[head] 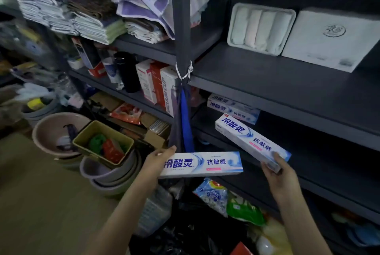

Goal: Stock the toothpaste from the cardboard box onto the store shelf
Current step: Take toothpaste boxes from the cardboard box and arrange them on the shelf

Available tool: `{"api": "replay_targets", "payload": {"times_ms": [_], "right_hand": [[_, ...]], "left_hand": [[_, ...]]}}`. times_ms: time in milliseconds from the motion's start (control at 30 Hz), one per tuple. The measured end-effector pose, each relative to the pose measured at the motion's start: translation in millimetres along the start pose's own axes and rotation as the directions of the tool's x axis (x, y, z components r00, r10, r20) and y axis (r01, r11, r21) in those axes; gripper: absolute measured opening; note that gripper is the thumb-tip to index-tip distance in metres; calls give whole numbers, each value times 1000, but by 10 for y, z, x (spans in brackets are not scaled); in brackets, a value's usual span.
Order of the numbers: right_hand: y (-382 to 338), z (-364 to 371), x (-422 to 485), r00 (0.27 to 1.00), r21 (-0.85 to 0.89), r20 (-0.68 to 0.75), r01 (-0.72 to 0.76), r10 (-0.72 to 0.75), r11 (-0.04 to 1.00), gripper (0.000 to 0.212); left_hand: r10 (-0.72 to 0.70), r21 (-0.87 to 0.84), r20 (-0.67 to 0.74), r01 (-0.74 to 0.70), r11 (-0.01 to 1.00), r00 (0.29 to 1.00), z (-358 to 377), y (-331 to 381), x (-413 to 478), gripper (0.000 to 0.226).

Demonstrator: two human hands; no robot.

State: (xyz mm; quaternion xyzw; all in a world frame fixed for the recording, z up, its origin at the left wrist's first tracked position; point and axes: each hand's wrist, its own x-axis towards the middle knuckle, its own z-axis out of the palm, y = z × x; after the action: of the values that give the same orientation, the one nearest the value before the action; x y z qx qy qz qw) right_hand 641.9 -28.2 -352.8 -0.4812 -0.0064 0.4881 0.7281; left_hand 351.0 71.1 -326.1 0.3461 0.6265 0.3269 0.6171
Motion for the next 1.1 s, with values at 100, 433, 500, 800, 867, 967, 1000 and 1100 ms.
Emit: {"api": "replay_targets", "payload": {"times_ms": [100, 433, 500, 800, 867, 967, 1000, 1100], "right_hand": [[42, 47, 336, 992, -65, -58, 110, -113, 992, 44], [125, 100, 1156, 936, -592, 204, 350, -286, 726, 39], [101, 105, 1332, 920, -749, 235, 377, -313, 545, 42], [212, 337, 1912, 875, -852, 216, 385, -432, 354, 46], [221, 375, 2013, 876, -862, 219, 380, -431, 335, 30], [187, 339, 1984, 853, -783, 231, 449, -467, 432, 46], [163, 316, 1900, 828, -737, 223, 489, -514, 466, 43], [60, 206, 1533, 847, -663, 357, 526, -393, 533, 21]], "left_hand": [[46, -38, 38, -44, 998, 998, 89, -8, 283, 20], [231, -56, 197, -225, 973, 953, 678, -118, 869, 25], [272, -62, 215, -265, 962, 938, 762, -137, 922, 25], [463, -135, 90, -450, 883, 882, 927, -293, 1226, 26], [483, -142, 45, -473, 870, 875, 946, -337, 1264, 25], [500, -132, 14, -494, 859, 866, 1019, -397, 1269, 20], [504, -135, 13, -498, 857, 864, 1048, -407, 1265, 19], [527, -159, 50, -515, 843, 848, 1119, -391, 1246, 15]]}}
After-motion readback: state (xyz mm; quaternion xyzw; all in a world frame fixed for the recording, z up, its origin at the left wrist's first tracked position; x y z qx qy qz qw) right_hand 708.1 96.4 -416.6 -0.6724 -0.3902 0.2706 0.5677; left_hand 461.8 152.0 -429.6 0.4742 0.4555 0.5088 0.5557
